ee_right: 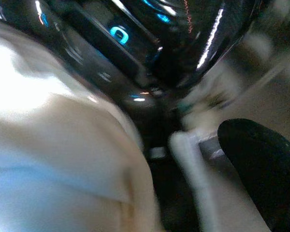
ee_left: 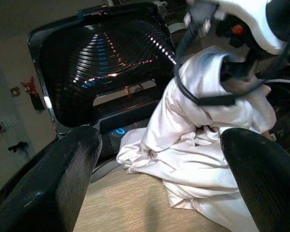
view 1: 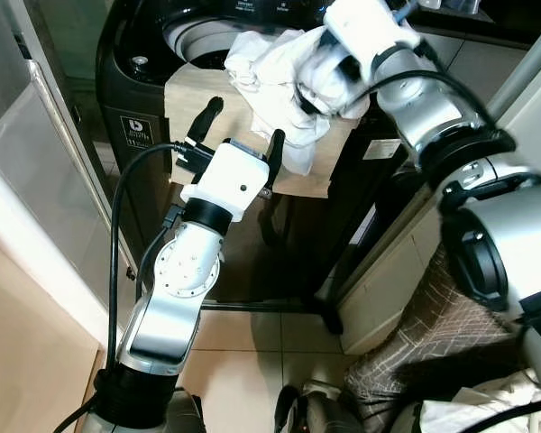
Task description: Clothes washing
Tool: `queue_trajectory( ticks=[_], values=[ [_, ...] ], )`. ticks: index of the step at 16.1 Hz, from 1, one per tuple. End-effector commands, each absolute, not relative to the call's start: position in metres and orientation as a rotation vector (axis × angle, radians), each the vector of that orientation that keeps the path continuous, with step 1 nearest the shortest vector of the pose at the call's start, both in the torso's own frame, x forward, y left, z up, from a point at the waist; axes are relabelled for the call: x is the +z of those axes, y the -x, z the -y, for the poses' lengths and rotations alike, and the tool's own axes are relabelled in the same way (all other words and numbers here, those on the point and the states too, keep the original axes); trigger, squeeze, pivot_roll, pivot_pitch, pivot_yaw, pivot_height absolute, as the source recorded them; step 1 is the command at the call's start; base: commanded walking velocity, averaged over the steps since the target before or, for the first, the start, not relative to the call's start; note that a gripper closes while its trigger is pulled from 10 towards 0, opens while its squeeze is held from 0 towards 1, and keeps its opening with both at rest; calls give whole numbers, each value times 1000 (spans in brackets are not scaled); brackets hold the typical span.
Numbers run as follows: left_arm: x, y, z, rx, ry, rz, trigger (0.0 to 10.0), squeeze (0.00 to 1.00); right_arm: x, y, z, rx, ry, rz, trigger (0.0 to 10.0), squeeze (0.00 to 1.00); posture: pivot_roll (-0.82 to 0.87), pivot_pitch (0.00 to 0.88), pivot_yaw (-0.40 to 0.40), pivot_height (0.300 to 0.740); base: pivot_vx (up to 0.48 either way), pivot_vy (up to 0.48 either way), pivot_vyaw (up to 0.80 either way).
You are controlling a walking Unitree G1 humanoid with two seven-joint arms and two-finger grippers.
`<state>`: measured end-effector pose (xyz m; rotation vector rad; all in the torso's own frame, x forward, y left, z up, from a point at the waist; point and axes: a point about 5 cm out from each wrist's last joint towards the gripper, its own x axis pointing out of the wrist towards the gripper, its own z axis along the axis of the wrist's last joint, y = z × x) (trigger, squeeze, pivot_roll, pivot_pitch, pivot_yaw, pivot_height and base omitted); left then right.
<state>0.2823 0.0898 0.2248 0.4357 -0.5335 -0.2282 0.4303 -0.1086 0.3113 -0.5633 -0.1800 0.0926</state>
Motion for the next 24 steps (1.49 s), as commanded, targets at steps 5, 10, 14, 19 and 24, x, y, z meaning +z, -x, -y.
queue_trajectory(
  ticks=[5, 10, 14, 19, 24],
  values=[
    [226, -282, -87, -248, -423, 540, 10000, 0, 298, -431, 112, 165, 95, 85, 0, 0, 170, 26, -123, 740, 0, 0, 0],
    [226, -282, -85, -254, -422, 541, 10000, 0, 293, -431, 109, 210, -175, 36, 0, 0, 165, 24, -123, 740, 0, 0, 0],
    [223, -283, -86, -250, -399, 511, 10000, 0, 291, -431, 109, 208, -150, 35, 0, 0, 163, 23, -124, 740, 0, 0, 0],
    [215, -284, -89, -257, -399, 472, 10000, 0, 288, -430, 106, 213, -93, 50, 0, 0, 167, 20, -122, 740, 0, 0, 0],
    [216, -285, -89, -265, -408, 474, 10000, 0, 281, -431, 110, 165, -15, 31, 10000, 1000, 167, 13, -124, 740, 0, 0, 0]
  ],
)
